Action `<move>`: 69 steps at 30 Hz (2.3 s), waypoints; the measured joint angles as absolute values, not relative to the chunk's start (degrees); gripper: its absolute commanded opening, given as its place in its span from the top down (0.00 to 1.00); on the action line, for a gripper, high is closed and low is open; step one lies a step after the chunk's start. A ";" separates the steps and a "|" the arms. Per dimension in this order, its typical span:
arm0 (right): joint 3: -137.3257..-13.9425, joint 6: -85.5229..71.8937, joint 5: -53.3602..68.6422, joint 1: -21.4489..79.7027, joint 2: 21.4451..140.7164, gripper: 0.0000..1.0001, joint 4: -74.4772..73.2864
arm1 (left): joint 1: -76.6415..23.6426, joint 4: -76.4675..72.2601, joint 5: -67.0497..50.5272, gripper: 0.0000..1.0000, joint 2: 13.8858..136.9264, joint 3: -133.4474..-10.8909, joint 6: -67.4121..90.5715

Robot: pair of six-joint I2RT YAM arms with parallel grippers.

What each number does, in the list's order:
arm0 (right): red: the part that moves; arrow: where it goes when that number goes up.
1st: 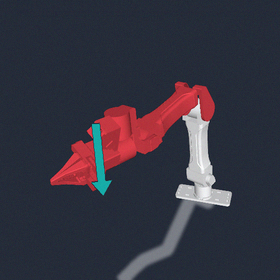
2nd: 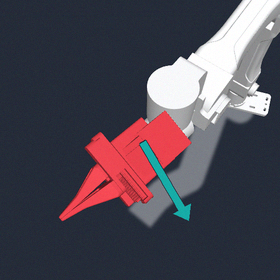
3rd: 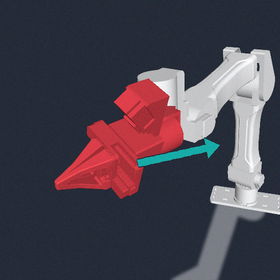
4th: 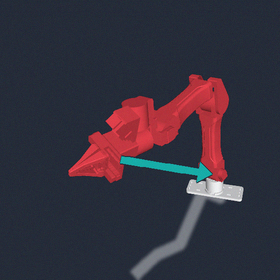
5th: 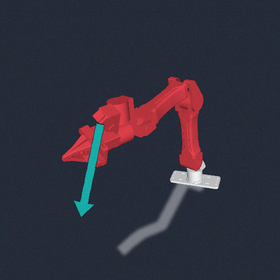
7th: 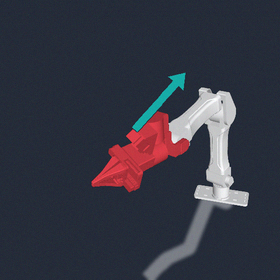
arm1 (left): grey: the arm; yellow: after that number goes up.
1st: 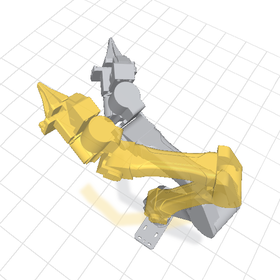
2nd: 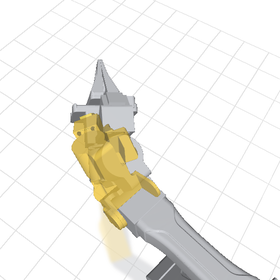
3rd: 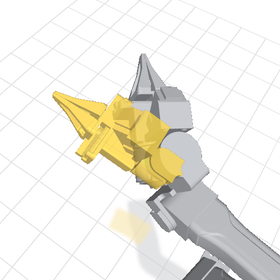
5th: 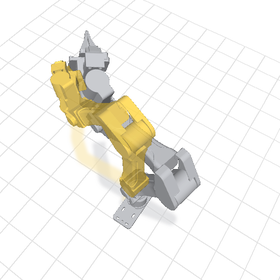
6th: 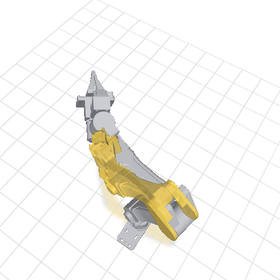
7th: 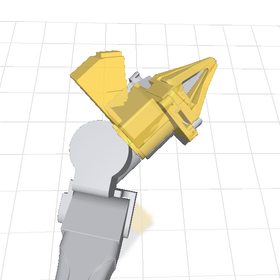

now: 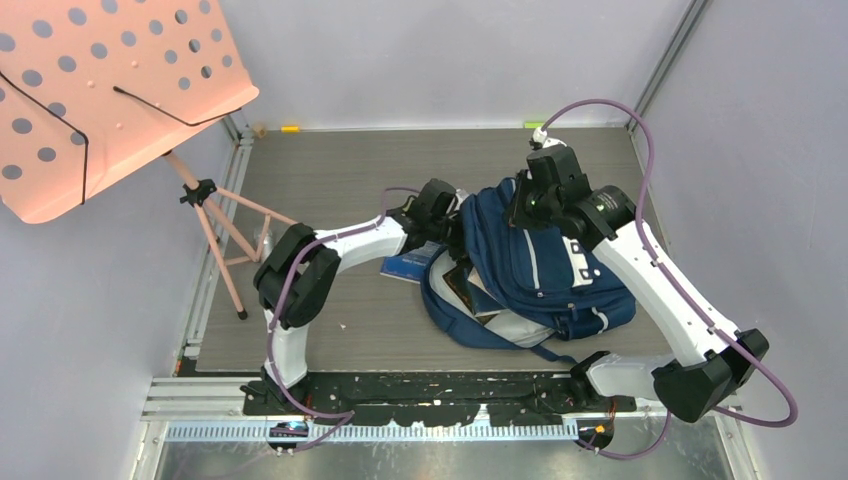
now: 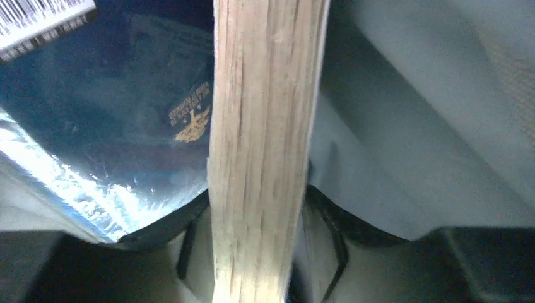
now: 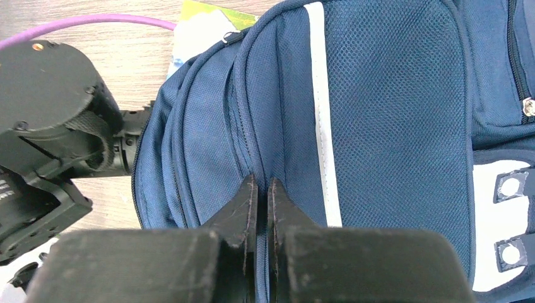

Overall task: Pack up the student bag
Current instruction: Place the book in the student bag.

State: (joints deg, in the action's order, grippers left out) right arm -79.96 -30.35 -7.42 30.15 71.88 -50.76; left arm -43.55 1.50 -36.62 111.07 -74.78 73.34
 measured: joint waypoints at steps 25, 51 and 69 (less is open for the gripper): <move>-76.79 -28.53 -8.84 30.37 70.08 0.99 -48.56 | -39.31 27.73 -31.05 0.49 105.36 -81.78 54.57; -70.74 -27.77 -9.52 30.63 64.88 0.99 -45.50 | -45.15 23.77 -36.69 0.48 113.60 -84.88 55.96; -76.18 -29.08 -7.42 30.65 65.19 0.29 -53.80 | -20.51 32.49 -29.36 0.15 88.95 -75.09 42.35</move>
State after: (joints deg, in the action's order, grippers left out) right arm -76.18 -29.08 -7.42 30.65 65.19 -53.80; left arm -20.51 32.49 -29.36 88.95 -75.09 42.35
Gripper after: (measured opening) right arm 0.664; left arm 0.843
